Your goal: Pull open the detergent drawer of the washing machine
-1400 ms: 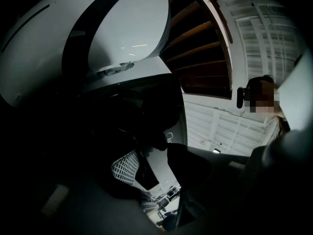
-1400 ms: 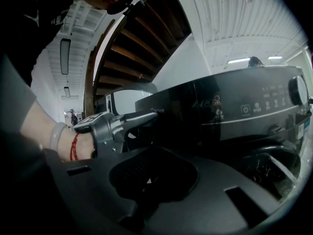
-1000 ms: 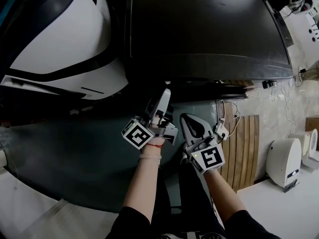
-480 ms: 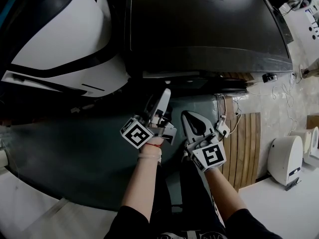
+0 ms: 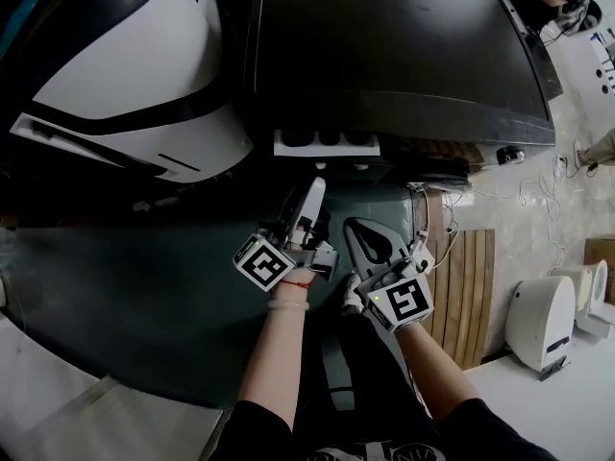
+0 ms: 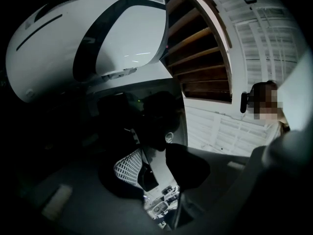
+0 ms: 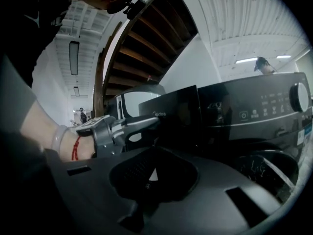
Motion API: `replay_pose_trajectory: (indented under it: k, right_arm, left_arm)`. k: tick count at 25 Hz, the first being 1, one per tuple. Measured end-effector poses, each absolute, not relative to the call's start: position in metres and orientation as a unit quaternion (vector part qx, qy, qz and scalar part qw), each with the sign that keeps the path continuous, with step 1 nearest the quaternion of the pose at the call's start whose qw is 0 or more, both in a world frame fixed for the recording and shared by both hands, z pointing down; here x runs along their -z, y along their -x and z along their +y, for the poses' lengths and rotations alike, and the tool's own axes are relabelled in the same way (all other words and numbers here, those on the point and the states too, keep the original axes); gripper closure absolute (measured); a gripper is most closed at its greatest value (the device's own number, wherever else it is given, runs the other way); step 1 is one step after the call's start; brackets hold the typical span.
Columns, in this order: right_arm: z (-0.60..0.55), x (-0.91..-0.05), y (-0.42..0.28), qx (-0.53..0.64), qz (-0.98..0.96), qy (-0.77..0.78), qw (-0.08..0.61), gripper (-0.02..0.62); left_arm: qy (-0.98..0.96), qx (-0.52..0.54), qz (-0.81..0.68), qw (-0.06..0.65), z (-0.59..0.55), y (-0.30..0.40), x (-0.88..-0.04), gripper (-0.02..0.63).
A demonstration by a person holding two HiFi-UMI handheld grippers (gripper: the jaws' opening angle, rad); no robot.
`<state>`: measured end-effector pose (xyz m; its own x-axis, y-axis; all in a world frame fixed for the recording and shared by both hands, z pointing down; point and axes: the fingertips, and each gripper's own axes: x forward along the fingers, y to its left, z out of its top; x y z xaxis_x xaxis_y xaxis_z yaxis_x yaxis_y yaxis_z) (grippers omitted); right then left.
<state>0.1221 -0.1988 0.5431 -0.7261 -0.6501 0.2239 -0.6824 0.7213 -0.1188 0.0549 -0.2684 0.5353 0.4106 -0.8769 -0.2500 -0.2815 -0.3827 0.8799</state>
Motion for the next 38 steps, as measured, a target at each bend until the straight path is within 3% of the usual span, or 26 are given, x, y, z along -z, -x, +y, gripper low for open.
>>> replay_pose_trajectory:
  k: [38]
  right_arm:
    - [-0.140, -0.529, -0.128, -0.095, -0.914, -0.393, 0.045, 0.584]
  left_arm:
    - [-0.770, 0.351, -0.349, 0.403, -0.182, -0.062, -0.538, 0.477]
